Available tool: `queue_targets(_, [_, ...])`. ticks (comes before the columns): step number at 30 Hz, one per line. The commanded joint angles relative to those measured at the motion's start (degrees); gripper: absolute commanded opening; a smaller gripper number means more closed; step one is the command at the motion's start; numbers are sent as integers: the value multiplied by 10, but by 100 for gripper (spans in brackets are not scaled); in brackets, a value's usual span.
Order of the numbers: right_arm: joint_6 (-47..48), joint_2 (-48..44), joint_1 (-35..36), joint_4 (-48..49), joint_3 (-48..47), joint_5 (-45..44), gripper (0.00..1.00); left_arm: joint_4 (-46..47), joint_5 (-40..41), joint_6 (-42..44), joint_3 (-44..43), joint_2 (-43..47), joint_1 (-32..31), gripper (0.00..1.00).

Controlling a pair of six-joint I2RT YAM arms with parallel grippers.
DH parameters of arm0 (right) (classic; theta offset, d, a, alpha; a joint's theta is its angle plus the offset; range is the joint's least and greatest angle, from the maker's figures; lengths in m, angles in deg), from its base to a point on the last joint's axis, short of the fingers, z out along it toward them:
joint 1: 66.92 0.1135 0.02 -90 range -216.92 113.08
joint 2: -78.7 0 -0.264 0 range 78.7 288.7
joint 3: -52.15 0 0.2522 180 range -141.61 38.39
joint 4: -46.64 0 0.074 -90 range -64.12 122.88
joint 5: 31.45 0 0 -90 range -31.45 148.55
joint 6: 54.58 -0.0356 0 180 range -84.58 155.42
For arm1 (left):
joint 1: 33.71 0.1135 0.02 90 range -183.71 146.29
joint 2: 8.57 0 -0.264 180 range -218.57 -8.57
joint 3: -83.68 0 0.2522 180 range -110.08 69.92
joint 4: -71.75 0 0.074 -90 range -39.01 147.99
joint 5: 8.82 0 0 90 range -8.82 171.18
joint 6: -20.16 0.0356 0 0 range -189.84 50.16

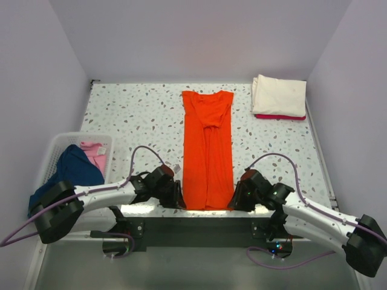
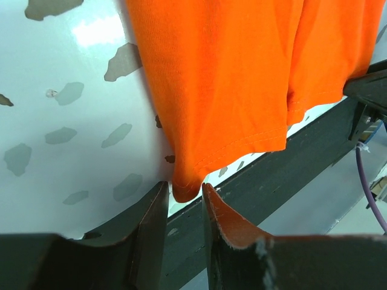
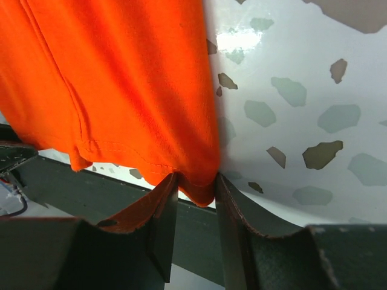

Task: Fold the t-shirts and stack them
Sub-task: Fold the tshirt

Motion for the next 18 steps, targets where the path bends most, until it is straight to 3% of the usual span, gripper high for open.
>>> queue_targets(1, [-1, 12, -1, 12, 19, 10, 35, 18, 2, -9, 16, -6, -2, 33])
queue_targets(6, [4, 10, -1, 10, 20, 8, 30, 38, 0, -13, 21, -15, -2, 31])
queue_targets(9, [14, 13, -1, -1, 11, 3, 18, 52, -5, -13, 20, -24, -5, 23])
queue_targets(14, [58, 8, -1, -30, -19, -10, 1, 38, 3, -6, 5, -25, -17, 0])
queue_targets(18, [82, 10, 1, -64, -39, -12, 0, 7, 21, -5, -21, -25, -48, 0])
